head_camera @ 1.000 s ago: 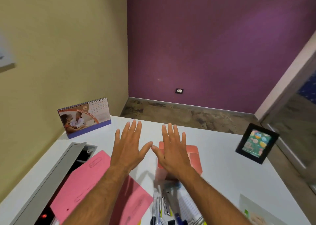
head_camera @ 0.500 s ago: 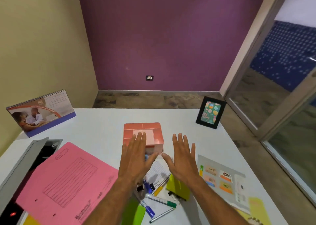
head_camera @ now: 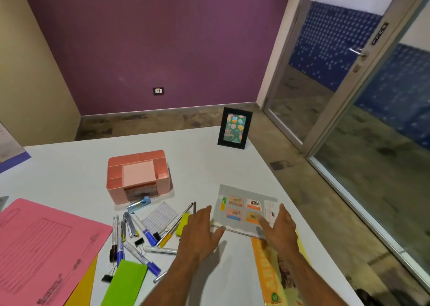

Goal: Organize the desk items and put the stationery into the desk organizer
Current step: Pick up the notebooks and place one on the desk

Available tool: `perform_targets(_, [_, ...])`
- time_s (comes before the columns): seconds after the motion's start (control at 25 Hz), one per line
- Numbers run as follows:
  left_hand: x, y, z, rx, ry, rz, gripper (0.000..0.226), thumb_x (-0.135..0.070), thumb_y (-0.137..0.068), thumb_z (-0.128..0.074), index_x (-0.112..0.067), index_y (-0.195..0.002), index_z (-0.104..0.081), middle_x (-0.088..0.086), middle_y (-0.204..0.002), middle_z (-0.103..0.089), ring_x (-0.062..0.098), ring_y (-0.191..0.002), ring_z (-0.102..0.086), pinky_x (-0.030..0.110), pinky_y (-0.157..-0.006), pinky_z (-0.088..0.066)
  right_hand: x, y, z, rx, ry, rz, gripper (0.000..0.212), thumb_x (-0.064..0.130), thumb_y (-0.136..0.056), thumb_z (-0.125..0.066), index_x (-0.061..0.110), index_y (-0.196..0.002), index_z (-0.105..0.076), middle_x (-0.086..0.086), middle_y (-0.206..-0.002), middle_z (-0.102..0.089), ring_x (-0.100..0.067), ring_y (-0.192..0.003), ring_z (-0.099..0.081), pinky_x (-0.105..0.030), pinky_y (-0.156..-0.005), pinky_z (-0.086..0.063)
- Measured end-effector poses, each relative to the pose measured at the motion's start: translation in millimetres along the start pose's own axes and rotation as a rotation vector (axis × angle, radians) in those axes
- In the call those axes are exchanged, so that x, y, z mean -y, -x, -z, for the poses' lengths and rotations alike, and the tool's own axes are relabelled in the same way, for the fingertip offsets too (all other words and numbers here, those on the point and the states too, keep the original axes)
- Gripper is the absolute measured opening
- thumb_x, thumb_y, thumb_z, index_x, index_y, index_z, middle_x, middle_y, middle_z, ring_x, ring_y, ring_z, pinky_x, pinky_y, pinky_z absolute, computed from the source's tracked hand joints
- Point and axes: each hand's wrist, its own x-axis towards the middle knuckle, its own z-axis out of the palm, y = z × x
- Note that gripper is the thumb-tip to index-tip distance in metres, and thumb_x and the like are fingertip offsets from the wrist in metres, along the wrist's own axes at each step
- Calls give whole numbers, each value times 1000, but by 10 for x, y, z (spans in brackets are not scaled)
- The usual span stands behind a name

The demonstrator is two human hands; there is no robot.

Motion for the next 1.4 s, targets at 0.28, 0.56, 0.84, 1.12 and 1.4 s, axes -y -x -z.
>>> perform_targets(0.28, [-393, 196, -669, 216, 388, 309, 69, -45, -83, -70, -12, -139, -47, 7, -136, -55, 19, -122, -55, 29, -99, -42, -764, 82, 66, 43, -51, -344, 80, 56, -80, -69, 4, -137, -46, -19, -134, -52, -38, -124, -49, -44, -97, -44])
perform_targets(0.56, [-509, 113, -890, 159, 969, 742, 41, -39, -88, -67, -4, -110, -61, 15, -109, -63, 28, -97, -59, 36, -85, -49, -590, -26, -43, 52, -240, -370, 35, 41, -89, -68, 6, -85, -64, -3, -79, -63, -26, -77, -62, -36, -73, -50])
perform_targets(0.84, [-627, -93, -1008, 97, 1287, 919, 33, -37, -88, -68, -8, -104, -64, 7, -86, -57, 21, -84, -55, 36, -78, -47, -528, -324, -257, 243, 370, 337, 90, 65, -77, -63, 30, -152, -27, -1, -161, -26, -27, -148, -21, -46, -120, -22])
perform_targets(1.12, [-703, -253, -1058, 66, 1497, 832, 36, -39, -90, -63, -27, -123, -58, 2, -125, -57, 21, -127, -47, 49, -111, -38, -425, -354, -342, 300, 477, 474, 71, 56, -83, -62, 25, -143, -44, -3, -149, -46, -26, -136, -41, -36, -112, -35])
perform_targets(1.4, [-694, -354, -1003, 50, 1445, 708, 36, -17, -87, -59, -22, -122, -62, 7, -101, -65, 25, -103, -59, 33, -72, -45, -298, -415, -396, 207, 346, 443, 39, 38, -94, -55, 23, -130, -54, -2, -122, -65, -25, -111, -60, -37, -90, -52])
